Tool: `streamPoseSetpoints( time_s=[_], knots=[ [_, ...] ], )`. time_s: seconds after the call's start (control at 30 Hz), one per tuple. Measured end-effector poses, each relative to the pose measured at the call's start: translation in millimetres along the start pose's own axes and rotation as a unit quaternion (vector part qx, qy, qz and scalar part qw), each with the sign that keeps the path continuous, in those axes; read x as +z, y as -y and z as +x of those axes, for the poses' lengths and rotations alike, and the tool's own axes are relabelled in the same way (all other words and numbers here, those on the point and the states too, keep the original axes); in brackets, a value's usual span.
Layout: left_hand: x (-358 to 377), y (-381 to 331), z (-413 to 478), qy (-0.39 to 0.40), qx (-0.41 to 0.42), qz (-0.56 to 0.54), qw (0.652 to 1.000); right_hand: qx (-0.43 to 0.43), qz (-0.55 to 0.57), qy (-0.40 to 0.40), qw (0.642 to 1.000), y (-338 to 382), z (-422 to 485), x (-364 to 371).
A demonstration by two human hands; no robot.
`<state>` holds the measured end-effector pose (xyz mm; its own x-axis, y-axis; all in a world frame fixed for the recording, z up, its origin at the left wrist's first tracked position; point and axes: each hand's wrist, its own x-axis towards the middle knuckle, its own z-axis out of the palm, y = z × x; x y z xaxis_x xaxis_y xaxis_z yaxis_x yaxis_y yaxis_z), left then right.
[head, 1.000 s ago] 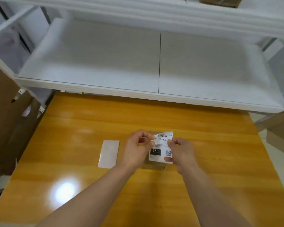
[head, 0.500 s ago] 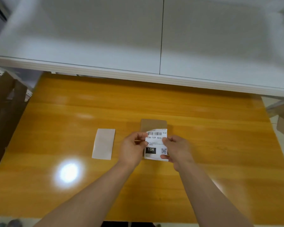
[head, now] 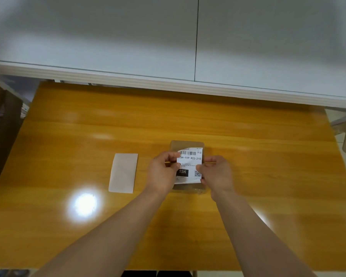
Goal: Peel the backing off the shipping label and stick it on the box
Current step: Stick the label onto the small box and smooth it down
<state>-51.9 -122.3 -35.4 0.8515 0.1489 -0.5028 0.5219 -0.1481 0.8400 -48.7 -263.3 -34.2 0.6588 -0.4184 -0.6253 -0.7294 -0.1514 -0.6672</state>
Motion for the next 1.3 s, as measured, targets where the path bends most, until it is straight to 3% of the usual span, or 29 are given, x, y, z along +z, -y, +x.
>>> streamPoseSetpoints(
  time_s=[0.37,1.3],
  knots=[
    [2.5,3.4,2.3,-0.007,0.008,0.019,1.0,-0.113,-0.112,-0.029,0.987,-1.9,-4.4,-0.6],
    [6.8,9.3,1.8,-0.029,0.01,0.023,0.999,-0.151,-0.118,-0.025,0.981,-8.8,-9.3,1.2]
  ],
)
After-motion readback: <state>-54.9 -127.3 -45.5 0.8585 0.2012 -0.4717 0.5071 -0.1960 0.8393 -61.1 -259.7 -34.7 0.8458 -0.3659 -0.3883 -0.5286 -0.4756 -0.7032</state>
